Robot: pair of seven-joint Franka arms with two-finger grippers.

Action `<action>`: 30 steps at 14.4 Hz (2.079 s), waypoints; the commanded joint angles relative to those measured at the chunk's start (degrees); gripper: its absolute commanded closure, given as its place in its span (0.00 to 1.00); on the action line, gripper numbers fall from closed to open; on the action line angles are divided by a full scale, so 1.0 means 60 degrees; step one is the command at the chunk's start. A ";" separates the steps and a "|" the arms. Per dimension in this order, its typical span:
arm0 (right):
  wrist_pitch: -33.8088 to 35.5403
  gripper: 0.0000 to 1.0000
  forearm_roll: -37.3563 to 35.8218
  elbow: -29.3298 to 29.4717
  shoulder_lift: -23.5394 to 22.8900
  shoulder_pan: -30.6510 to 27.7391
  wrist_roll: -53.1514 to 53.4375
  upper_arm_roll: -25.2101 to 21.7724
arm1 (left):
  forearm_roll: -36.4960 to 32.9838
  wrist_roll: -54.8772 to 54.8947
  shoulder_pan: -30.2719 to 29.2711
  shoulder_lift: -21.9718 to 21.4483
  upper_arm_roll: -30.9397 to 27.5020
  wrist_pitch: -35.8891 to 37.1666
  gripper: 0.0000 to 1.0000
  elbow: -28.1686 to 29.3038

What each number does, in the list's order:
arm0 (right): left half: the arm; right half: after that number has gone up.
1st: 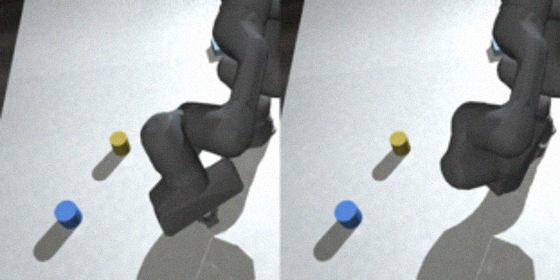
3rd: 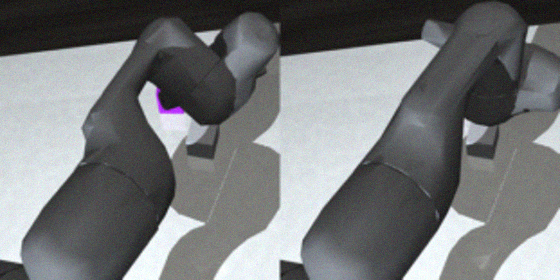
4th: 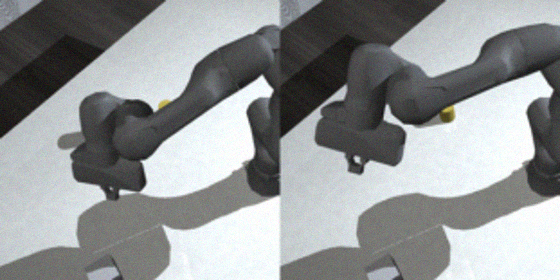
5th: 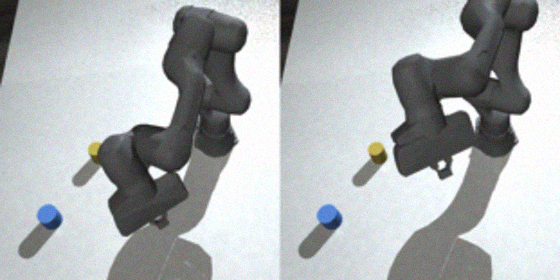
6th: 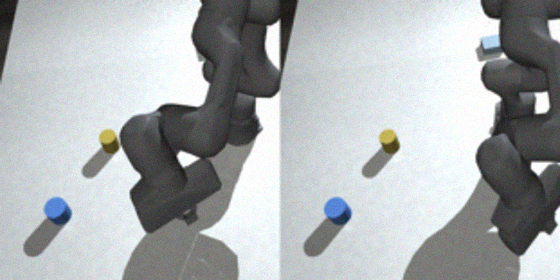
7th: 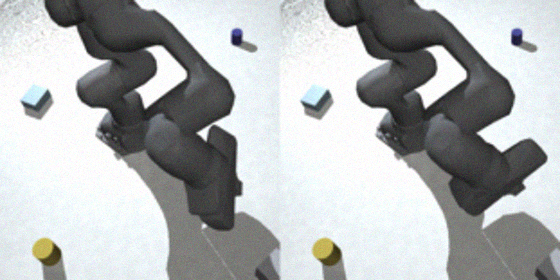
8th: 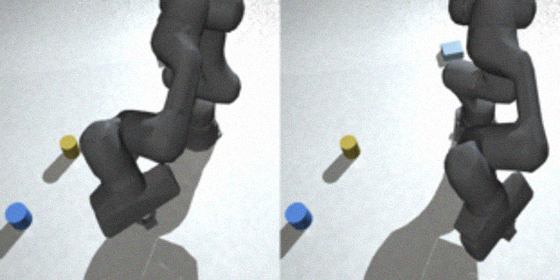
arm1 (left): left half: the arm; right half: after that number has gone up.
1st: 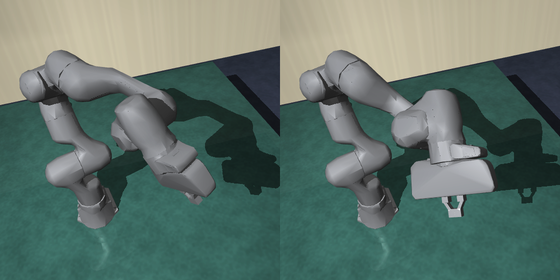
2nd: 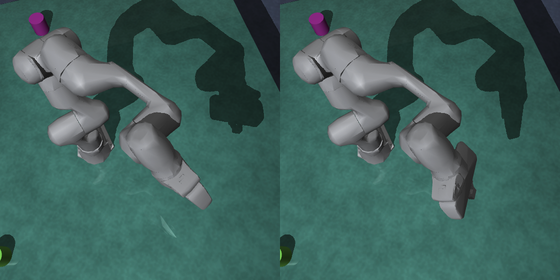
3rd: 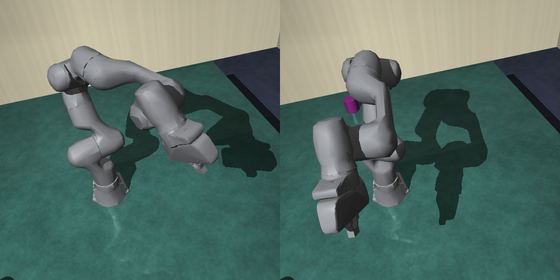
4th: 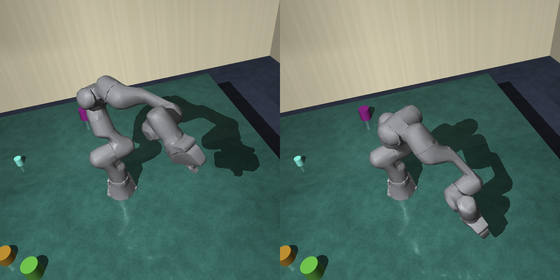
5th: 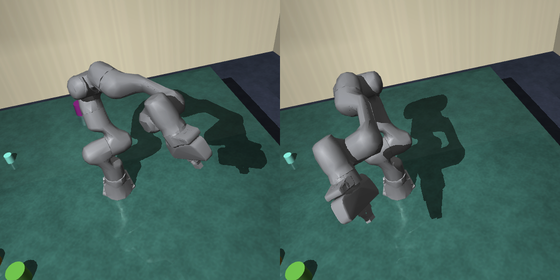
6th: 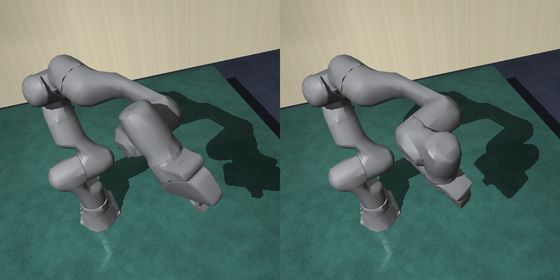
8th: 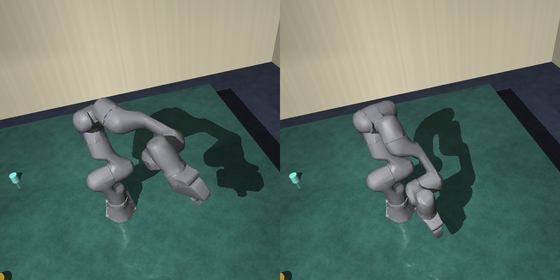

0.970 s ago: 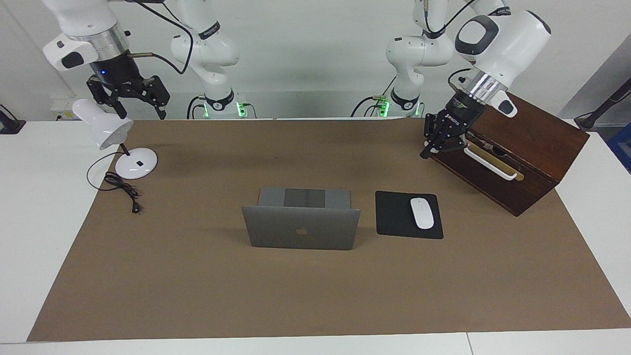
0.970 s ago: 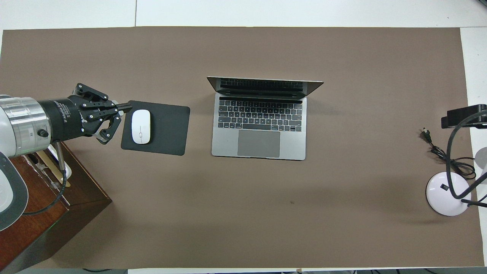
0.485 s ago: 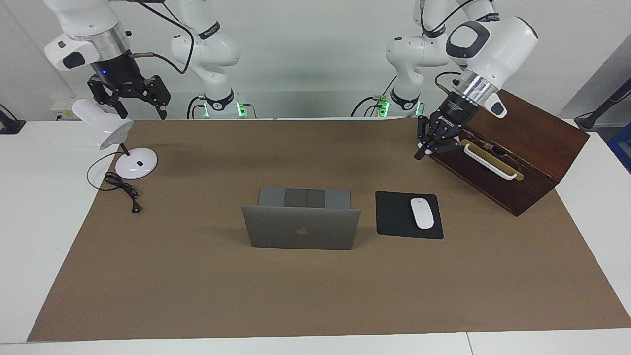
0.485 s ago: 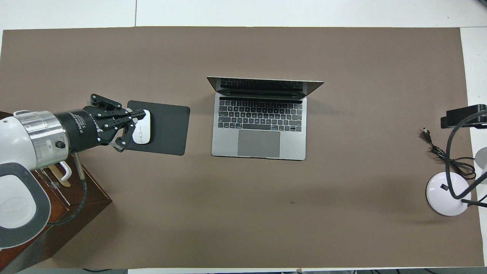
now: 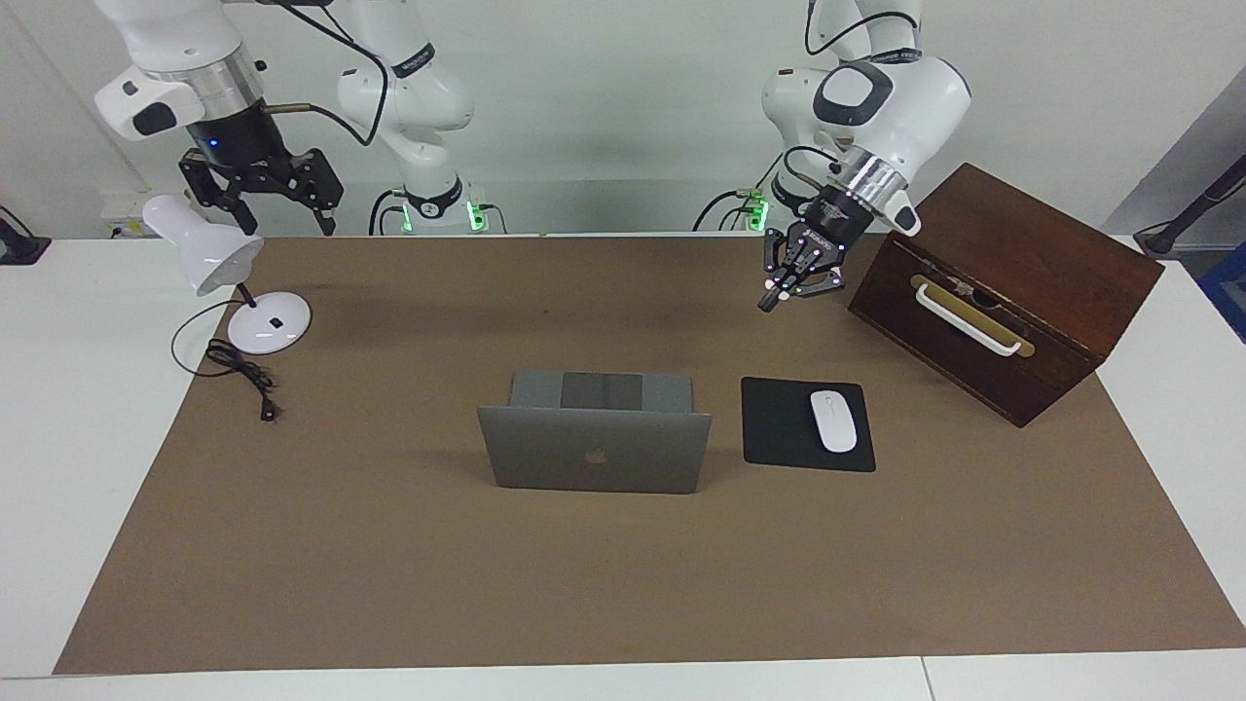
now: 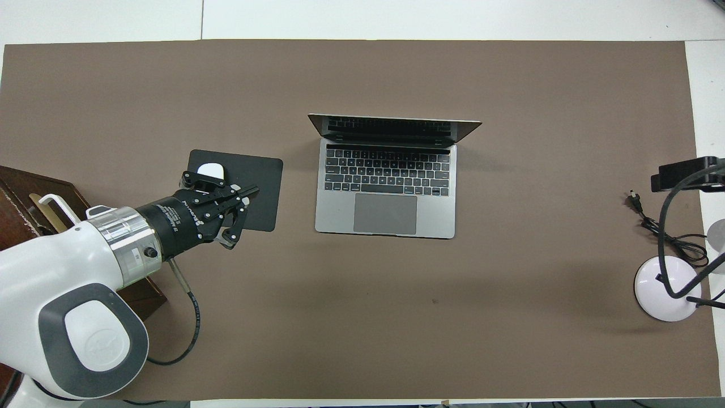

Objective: Close laptop with both arms
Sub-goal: 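Reach the left gripper over the mouse pad toward the laptop front, then press the left gripper against the laptop base's near corner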

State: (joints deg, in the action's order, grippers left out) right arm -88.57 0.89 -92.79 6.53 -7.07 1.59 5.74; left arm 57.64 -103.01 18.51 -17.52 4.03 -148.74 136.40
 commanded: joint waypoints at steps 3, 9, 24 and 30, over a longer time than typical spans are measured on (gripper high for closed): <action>-0.0135 0.00 -0.0060 -0.0062 0.0098 -0.0008 -0.0251 0.0039 | 0.3850 0.4170 0.0386 0.0575 -0.0115 -0.0303 1.00 0.0660; -0.0135 0.00 -0.0060 -0.0106 0.0113 -0.0008 -0.0251 0.0053 | 0.5553 0.6573 0.0357 0.1367 -0.0115 0.0195 1.00 0.0661; -0.0106 0.00 -0.0060 -0.0165 0.0171 -0.0008 -0.0383 0.0039 | 0.8306 1.1131 0.0079 0.3051 -0.0130 0.1571 1.00 0.0573; -0.0106 0.00 -0.0060 -0.0165 0.0171 -0.0008 -0.0383 0.0039 | 1.0885 1.1133 0.0210 0.3813 -0.0130 0.1616 1.00 0.0397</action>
State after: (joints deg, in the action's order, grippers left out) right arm -88.57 0.89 -92.81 6.61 -6.94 0.57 5.85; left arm 120.60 -36.98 19.72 3.82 3.36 -140.23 139.93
